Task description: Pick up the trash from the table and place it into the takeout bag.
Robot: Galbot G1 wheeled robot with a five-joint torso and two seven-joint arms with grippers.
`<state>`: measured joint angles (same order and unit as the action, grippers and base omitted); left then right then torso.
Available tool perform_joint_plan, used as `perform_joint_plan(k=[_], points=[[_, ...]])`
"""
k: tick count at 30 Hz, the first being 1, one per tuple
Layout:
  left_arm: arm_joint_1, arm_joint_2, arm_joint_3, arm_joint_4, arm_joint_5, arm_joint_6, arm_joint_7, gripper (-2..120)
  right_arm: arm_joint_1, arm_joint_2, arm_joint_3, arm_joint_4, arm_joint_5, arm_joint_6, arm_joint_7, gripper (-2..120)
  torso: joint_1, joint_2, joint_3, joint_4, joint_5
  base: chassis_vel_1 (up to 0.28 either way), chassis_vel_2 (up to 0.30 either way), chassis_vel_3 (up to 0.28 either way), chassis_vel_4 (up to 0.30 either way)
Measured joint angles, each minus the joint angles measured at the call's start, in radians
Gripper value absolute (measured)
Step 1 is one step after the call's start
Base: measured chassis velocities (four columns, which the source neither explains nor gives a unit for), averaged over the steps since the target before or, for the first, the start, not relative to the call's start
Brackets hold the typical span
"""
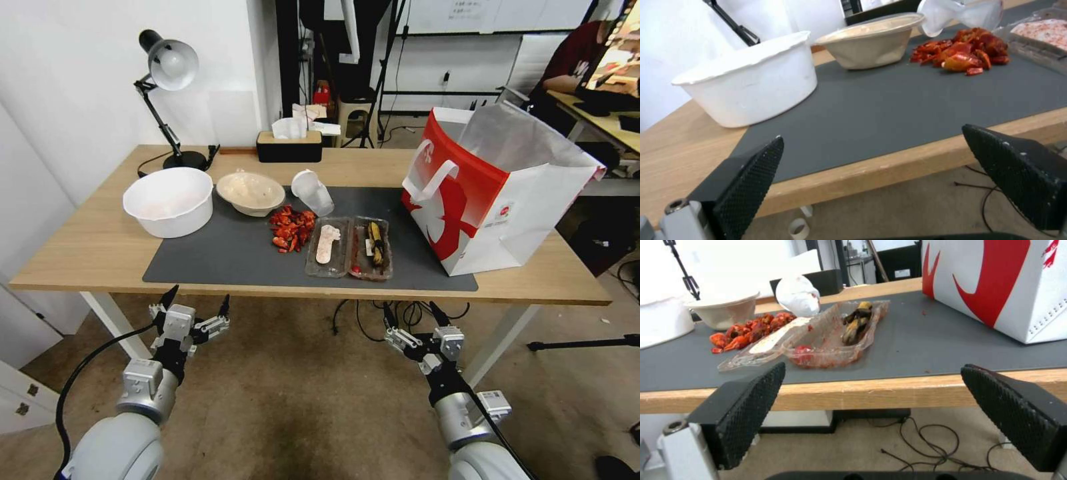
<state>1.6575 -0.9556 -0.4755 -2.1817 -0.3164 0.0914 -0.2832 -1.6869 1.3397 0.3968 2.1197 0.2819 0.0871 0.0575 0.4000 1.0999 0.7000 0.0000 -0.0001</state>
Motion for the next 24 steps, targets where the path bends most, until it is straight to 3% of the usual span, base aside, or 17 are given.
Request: perform_joint_plan(k=[6,10,13,15,16,17,19,23,24], points=[[-0.029,0.017,0.001,-0.012,-0.029,0.004,-0.002,100,0.0,0.0,0.0,0.0,0.0,0.0,0.0,100,0.0,0.0,0.0,0.0003,0.0,0.0,0.0,0.0,0.0],[-0.141,0.066,0.002,-0.037,-0.119,0.037,0.005,100,0.0,0.0,0.0,0.0,0.0,0.0,0.0,100,0.0,0.0,0.0,0.0,0.0,0.0,0.0,0.0,0.0],[-0.286,0.126,0.017,-0.042,-0.24,0.053,0.057,100,0.0,0.0,0.0,0.0,0.0,0.0,0.0,100,0.0,0.0,0.0,-0.0004,0.0001,0.0,0.0,0.0,0.0],[-0.318,0.14,0.027,-0.041,-0.271,0.058,0.065,100,0.0,0.0,0.0,0.0,0.0,0.0,0.0,100,0.0,0.0,0.0,-0.0001,0.0001,0.0,0.0,0.0,0.0],[-0.398,0.169,0.055,-0.033,-0.342,0.077,0.072,100,0.0,0.0,0.0,0.0,0.0,0.0,0.0,100,0.0,0.0,0.0,0.0001,0.0001,0.0,0.0,0.0,0.0],[-0.398,0.169,0.055,-0.033,-0.342,0.077,0.072,100,0.0,0.0,0.0,0.0,0.0,0.0,0.0,100,0.0,0.0,0.0,0.0001,0.0001,0.0,0.0,0.0,0.0],[-0.57,0.21,0.149,0.01,-0.448,0.094,0.074,100,0.0,0.0,0.0,0.0,0.0,0.0,0.0,100,0.0,0.0,0.0,0.0,0.0,0.0,0.0,0.0,0.0],[-0.7,0.227,0.237,0.05,-0.516,0.102,0.068,100,0.0,0.0,0.0,0.0,0.0,0.0,0.0,100,0.0,0.0,0.0,-0.0001,0.0003,0.0,0.0,0.0,0.0],[-0.801,0.232,0.316,0.086,-0.581,0.119,0.041,100,0.0,0.0,0.0,0.0,0.0,0.0,0.0,100,0.0,0.0,0.0,-0.0001,0.0001,0.0,0.0,0.0,0.0]])
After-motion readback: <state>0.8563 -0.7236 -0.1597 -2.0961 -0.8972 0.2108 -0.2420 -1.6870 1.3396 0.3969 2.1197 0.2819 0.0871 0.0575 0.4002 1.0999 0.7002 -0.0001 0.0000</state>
